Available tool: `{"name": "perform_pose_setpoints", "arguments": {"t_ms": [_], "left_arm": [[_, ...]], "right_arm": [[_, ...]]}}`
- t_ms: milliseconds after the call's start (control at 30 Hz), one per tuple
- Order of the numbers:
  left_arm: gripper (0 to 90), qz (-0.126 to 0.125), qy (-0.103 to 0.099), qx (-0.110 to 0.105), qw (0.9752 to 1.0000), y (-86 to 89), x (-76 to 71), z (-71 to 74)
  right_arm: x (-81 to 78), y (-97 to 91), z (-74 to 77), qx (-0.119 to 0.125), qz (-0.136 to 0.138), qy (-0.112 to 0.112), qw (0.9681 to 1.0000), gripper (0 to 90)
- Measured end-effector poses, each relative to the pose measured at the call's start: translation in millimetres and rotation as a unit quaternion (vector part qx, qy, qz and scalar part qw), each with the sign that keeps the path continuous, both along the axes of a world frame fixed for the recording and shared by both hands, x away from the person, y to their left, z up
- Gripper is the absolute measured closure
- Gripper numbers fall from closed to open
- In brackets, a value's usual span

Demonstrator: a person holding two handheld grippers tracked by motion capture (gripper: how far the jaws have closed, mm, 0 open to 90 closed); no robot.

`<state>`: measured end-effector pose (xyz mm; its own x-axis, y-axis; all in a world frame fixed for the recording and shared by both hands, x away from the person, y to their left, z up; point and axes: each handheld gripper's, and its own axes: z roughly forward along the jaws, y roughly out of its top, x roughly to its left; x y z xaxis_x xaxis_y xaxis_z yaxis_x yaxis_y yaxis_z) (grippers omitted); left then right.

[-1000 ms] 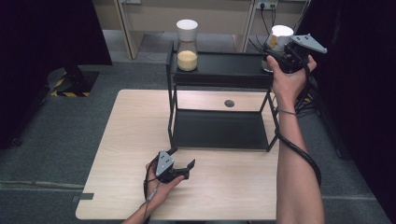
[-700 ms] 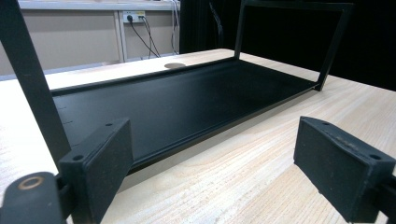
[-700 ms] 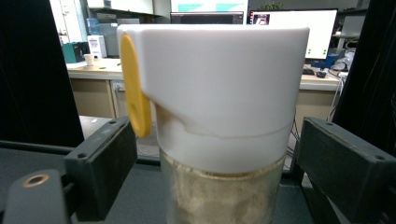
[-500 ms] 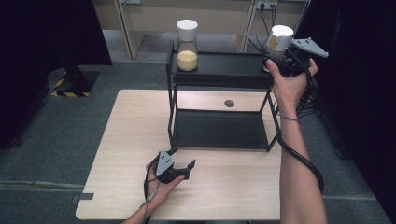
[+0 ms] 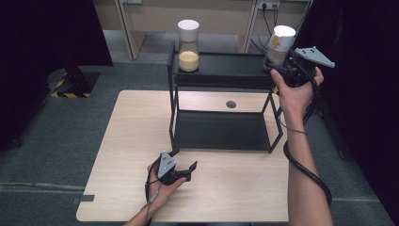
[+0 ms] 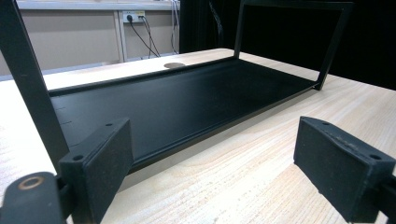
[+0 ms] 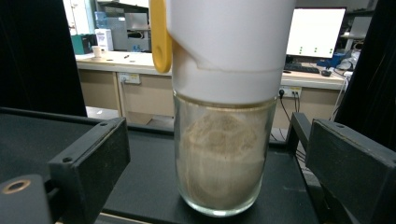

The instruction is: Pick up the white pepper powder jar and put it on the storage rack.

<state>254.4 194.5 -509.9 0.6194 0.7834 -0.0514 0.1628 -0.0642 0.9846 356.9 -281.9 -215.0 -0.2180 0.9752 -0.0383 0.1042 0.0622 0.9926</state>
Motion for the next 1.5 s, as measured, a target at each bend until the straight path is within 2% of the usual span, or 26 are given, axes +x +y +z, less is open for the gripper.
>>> {"name": "perform_pose_setpoints", "arguments": {"t_ms": [633, 1000, 1267, 1500], "left_arm": [[11.5, 0.0, 0.001, 0.0, 1.0, -0.3, -0.3, 0.3], [11.5, 0.0, 0.002, -0.002, 1.0, -0.4, -0.3, 0.2], [11.5, -0.001, 0.002, -0.002, 1.0, -0.7, -0.2, 0.0], [11.5, 0.0, 0.001, -0.003, 1.0, -0.9, -0.6, -0.2]], "right_arm": [[-20.4, -7.1, -19.1, 0.011, 0.013, -0.013, 0.9998, 6.7], [-29.9, -10.2, -32.9, 0.013, 0.018, -0.011, 0.9997, 6.7], [-34.5, -14.8, -43.4, 0.027, 0.027, -0.01, 0.9992, 6.7], [-37.9, -16.0, -50.4, 0.03, 0.031, -0.011, 0.999, 6.7]]}}
